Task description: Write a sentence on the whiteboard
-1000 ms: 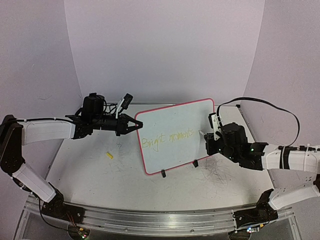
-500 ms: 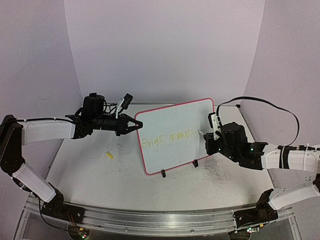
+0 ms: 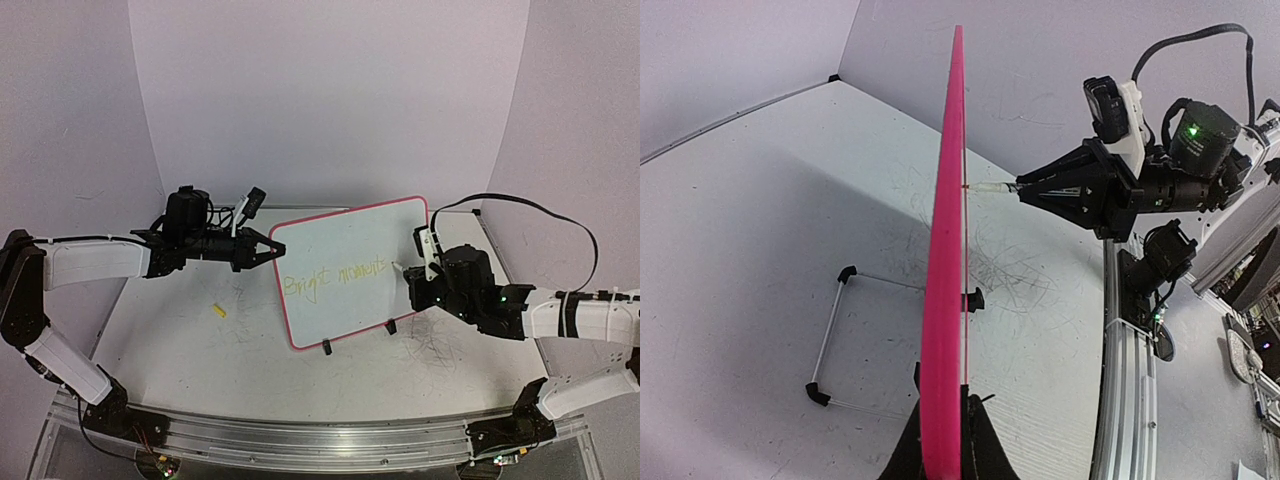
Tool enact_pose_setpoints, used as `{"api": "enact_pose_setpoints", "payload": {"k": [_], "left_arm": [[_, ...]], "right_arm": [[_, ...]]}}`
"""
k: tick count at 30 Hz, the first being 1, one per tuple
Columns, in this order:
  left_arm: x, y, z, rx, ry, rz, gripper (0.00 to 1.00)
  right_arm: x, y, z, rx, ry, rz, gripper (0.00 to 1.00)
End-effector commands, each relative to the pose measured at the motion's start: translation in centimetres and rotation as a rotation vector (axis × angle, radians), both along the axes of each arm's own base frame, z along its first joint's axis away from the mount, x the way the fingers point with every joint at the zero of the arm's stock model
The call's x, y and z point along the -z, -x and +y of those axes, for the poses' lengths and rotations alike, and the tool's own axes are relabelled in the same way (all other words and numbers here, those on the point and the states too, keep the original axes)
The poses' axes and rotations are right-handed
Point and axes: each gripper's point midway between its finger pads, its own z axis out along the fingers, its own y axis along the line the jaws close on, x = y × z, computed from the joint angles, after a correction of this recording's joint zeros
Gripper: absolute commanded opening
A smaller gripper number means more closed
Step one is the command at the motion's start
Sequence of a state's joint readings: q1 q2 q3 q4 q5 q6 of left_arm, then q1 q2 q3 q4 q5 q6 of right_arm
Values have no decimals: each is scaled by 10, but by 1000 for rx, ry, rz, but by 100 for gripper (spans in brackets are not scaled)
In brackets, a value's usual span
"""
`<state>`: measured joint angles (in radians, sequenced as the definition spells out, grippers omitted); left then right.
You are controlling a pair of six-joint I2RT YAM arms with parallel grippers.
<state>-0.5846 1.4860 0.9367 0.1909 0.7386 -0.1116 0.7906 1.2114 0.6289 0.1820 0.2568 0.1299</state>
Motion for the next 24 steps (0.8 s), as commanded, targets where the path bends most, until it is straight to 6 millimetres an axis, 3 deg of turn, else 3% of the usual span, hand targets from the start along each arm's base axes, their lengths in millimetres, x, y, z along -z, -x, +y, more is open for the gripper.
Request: {"api": "enact_pose_setpoints", "payload": {"k": [1, 6, 14, 24], "left_arm": [[27, -2, 2, 1, -109, -58, 0], [27, -2, 2, 1, -108, -59, 0], [27, -2, 2, 0, -109, -57, 0], [27, -1, 1, 3, -109, -56, 0]], "right_arm": [[-3, -1, 3, -6, -16, 12, 0], [3, 1, -1, 5, -4, 29, 0], [-3, -4, -10, 68, 0, 9, 0], [-23, -14, -7, 92, -42, -53, 0]]}}
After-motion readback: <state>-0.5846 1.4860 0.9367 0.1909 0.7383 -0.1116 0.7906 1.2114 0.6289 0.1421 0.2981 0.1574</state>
